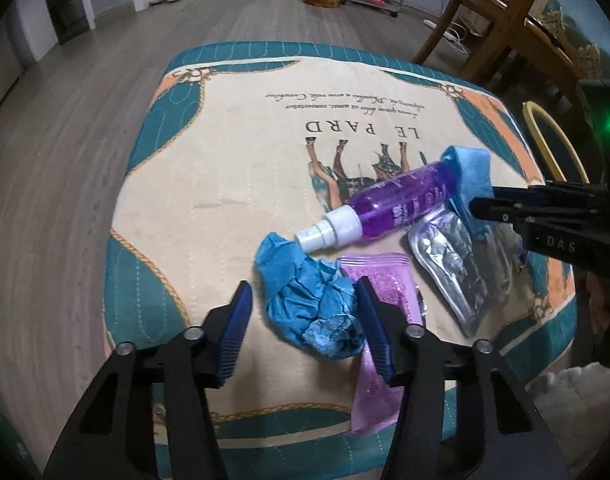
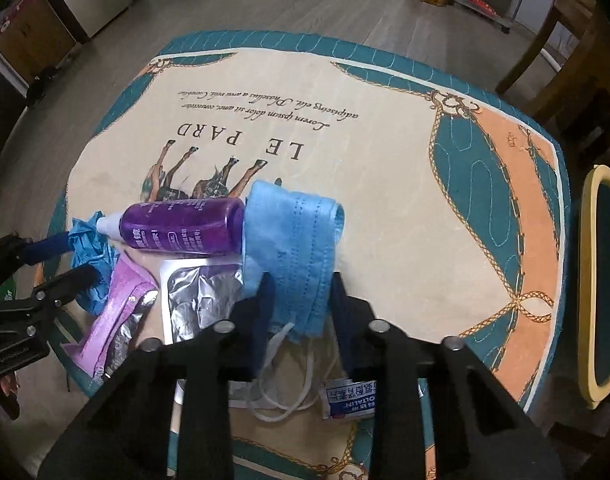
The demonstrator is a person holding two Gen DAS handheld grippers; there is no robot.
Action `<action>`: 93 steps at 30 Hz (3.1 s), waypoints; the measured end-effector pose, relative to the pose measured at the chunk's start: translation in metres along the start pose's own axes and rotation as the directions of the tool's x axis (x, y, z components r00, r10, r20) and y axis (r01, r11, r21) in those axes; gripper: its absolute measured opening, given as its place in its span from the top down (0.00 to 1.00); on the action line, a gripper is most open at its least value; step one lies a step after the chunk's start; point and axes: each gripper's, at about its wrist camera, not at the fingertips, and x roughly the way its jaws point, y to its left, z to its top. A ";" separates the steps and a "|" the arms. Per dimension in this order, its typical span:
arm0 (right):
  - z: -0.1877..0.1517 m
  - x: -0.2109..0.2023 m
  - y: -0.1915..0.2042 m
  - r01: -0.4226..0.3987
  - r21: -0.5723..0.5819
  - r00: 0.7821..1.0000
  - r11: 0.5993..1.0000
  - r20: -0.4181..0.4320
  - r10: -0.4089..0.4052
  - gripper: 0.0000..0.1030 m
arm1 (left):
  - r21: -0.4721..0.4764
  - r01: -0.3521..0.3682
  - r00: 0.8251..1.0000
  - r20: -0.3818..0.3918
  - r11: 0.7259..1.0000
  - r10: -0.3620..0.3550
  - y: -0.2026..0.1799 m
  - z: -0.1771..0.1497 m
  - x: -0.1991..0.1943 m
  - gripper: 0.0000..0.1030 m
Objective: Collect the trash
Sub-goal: 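Grasp the blue glove with left gripper while right gripper grasps the blue mask, then carry the glove and mask over the bin and release both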
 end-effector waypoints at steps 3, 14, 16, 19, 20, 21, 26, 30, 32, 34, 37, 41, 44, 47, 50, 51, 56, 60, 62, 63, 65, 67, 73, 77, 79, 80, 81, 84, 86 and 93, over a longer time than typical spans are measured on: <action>0.001 -0.003 -0.002 0.003 0.003 1.000 1.000 0.010 -0.003 0.90 | 0.010 0.007 1.000 -0.007 1.000 -0.007 -0.003 0.001 0.002 0.56; 0.005 -0.034 -0.011 -0.022 0.034 0.994 0.999 0.106 0.018 0.97 | 0.031 0.029 0.998 0.049 0.999 -0.031 -0.011 0.003 -0.023 0.63; 0.002 -0.042 -0.015 -0.044 0.051 0.992 0.998 0.124 0.038 0.97 | 0.038 0.029 0.996 0.080 0.999 -0.032 -0.014 0.005 -0.033 0.63; 0.002 -0.056 -0.020 -0.053 0.069 0.986 0.996 0.164 0.041 0.97 | 0.050 0.023 0.992 0.123 0.998 -0.029 -0.018 0.009 -0.046 0.63; 0.001 -0.061 -0.023 -0.051 0.078 0.983 0.996 0.178 0.037 0.97 | 0.052 0.021 0.990 0.136 0.998 -0.028 -0.019 0.011 -0.051 0.63; 0.003 -0.064 -0.025 -0.055 0.088 0.982 0.995 0.185 0.038 0.97 | 0.056 0.018 0.988 0.151 0.998 -0.026 -0.020 0.014 -0.055 0.63; -0.001 -0.086 -0.042 -0.059 0.121 0.971 0.991 0.237 0.029 0.97 | 0.091 0.007 0.974 0.225 0.996 -0.028 -0.038 0.027 -0.073 0.63; -0.006 -0.104 -0.059 -0.053 0.152 0.963 0.987 0.268 0.011 0.97 | 0.123 -0.007 0.960 0.280 0.992 -0.028 -0.056 0.036 -0.082 0.63; -0.009 -0.112 -0.069 -0.054 0.172 0.958 0.984 0.286 0.003 0.97 | 0.131 -0.014 0.954 0.299 0.991 -0.026 -0.064 0.041 -0.084 0.63; -0.012 -0.117 -0.079 -0.058 0.191 0.955 0.980 0.298 -0.002 0.97 | 0.142 -0.014 0.949 0.313 0.990 -0.032 -0.073 0.046 -0.083 0.63; -0.020 -0.125 -0.099 -0.044 0.221 0.953 0.974 0.302 -0.026 0.97 | 0.162 -0.004 0.948 0.314 0.987 -0.048 -0.091 0.055 -0.076 0.63; -0.032 -0.133 -0.126 -0.036 0.269 0.950 0.962 0.309 -0.051 0.97 | 0.188 0.016 0.947 0.313 0.982 -0.075 -0.114 0.064 -0.065 0.63; -0.040 -0.139 -0.149 -0.019 0.301 0.945 0.953 0.316 -0.081 0.97 | 0.225 0.024 0.947 0.307 0.974 -0.095 -0.139 0.071 -0.055 0.63; -0.048 -0.146 -0.172 -0.006 0.337 0.940 0.941 0.323 -0.109 0.97 | 0.269 0.047 0.944 0.304 0.962 -0.131 -0.168 0.081 -0.047 0.63; -0.054 -0.152 -0.197 -0.006 0.379 0.934 0.925 0.333 -0.131 0.97 | 0.303 0.059 0.939 0.307 0.951 -0.157 -0.189 0.089 -0.044 0.63; -0.056 -0.154 -0.205 -0.007 0.394 0.931 0.919 0.338 -0.138 0.97 | 0.313 0.068 0.936 0.310 0.948 -0.169 -0.198 0.093 -0.043 0.63; -0.064 -0.167 -0.246 -0.022 0.466 0.914 0.885 0.368 -0.172 0.97 | 0.364 0.084 0.923 0.323 0.928 -0.210 -0.238 0.109 -0.036 0.63; -0.075 -0.169 -0.280 -0.005 0.522 0.907 0.853 0.361 -0.216 0.97 | 0.402 0.124 0.918 0.301 0.907 -0.259 -0.275 0.115 -0.021 0.63; -0.081 -0.167 -0.295 0.008 0.550 0.910 0.835 0.343 -0.234 0.97 | 0.427 0.126 0.920 0.287 0.895 -0.267 -0.290 0.114 -0.012 0.63; -0.083 -0.165 -0.301 0.009 0.563 0.912 0.827 0.334 -0.238 0.97 | 0.443 0.129 0.922 0.276 0.887 -0.272 -0.299 0.113 -0.006 0.63; -0.089 -0.162 -0.314 0.014 0.586 0.916 0.810 0.318 -0.245 0.97 | 0.457 0.144 0.925 0.254 0.878 -0.284 -0.314 0.112 0.004 0.63; -0.094 -0.158 -0.322 0.017 0.600 0.919 0.799 0.305 -0.249 0.97 | 0.461 0.160 0.925 0.239 0.873 -0.296 -0.322 0.112 0.011 0.63; -0.105 -0.153 -0.337 0.017 0.614 0.925 0.789 0.290 -0.246 0.97 | 0.480 0.202 0.922 0.201 0.854 -0.331 -0.351 0.113 0.030 0.63; -0.107 -0.146 -0.343 0.002 0.619 0.933 0.786 0.282 -0.224 0.97 | 0.488 0.238 0.918 0.171 0.840 -0.359 -0.365 0.115 0.044 0.62; -0.106 -0.142 -0.344 0.002 0.619 0.939 0.786 0.268 -0.214 0.97 | 0.481 0.262 0.913 0.158 0.837 -0.376 -0.370 0.116 0.048 0.56; -0.105 -0.139 -0.345 0.011 0.618 0.942 0.786 0.258 -0.216 0.94 | 0.480 0.276 0.910 0.150 0.833 -0.387 -0.371 0.116 0.050 0.44; -0.105 -0.138 -0.345 0.016 0.618 0.943 0.786 0.252 -0.217 0.91 | 0.476 0.270 0.911 0.154 0.837 -0.382 -0.372 0.116 0.050 0.36; -0.103 -0.141 -0.341 0.008 0.618 0.937 0.786 0.271 -0.223 0.72 | 0.474 0.269 0.908 0.166 0.838 -0.385 -0.371 0.115 0.047 0.30; -0.102 -0.142 -0.339 0.008 0.614 0.933 0.789 0.280 -0.228 0.65 | 0.476 0.255 0.912 0.172 0.842 -0.373 -0.369 0.115 0.045 0.30; -0.093 -0.148 -0.328 0.026 0.593 0.927 0.804 0.288 -0.242 0.57 | 0.432 0.229 0.913 0.214 0.872 -0.346 -0.337 0.118 0.023 0.30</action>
